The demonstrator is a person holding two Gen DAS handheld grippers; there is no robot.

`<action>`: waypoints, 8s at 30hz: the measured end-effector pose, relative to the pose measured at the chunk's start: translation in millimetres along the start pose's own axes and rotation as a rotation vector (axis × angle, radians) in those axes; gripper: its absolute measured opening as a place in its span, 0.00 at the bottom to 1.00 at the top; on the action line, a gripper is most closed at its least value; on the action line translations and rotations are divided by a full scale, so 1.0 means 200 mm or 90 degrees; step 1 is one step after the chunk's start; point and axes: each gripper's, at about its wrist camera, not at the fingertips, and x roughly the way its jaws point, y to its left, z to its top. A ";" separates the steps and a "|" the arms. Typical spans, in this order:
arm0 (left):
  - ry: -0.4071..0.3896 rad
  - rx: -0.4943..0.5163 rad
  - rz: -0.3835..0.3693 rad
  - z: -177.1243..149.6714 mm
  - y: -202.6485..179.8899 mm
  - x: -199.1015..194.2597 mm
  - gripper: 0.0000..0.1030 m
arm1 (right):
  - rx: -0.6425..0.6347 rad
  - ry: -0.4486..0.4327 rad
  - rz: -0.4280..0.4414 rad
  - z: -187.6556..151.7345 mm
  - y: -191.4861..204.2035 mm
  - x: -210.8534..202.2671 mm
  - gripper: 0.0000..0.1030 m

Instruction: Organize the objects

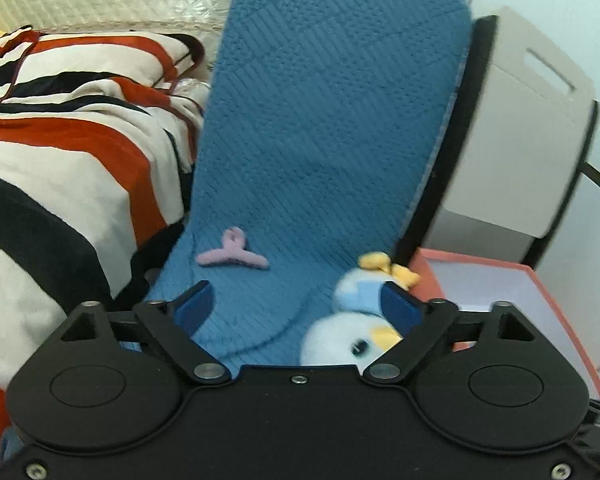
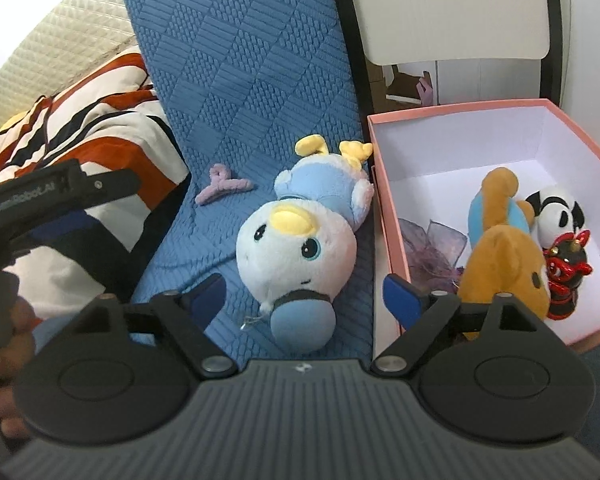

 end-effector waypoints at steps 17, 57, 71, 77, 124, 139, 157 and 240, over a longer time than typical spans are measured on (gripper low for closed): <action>0.093 -0.013 0.020 0.07 0.21 0.62 0.97 | -0.005 0.020 0.017 0.09 0.04 0.42 1.00; 0.324 -0.035 0.115 0.30 0.47 1.84 0.49 | -0.085 0.131 -0.006 0.24 0.06 0.94 1.00; 0.317 -0.024 0.101 0.33 0.36 1.74 0.26 | -0.111 0.133 0.009 0.22 0.06 0.94 1.00; 0.293 -0.049 0.082 0.33 0.34 1.54 0.26 | -0.139 0.120 0.007 0.23 0.08 0.89 0.92; 0.230 -0.075 -0.005 0.01 0.25 0.47 0.27 | -0.094 0.093 0.043 0.23 0.09 0.30 0.87; 0.238 -0.027 -0.038 0.12 -0.02 0.32 0.27 | -0.054 0.075 0.042 0.41 -0.06 0.07 0.87; 0.215 0.043 -0.126 0.41 -0.65 0.30 0.27 | -0.050 0.004 -0.012 0.76 -0.43 -0.27 0.87; 0.115 0.132 -0.264 0.02 -0.59 -0.53 0.99 | 0.098 -0.082 -0.078 -0.06 -0.56 -0.84 1.00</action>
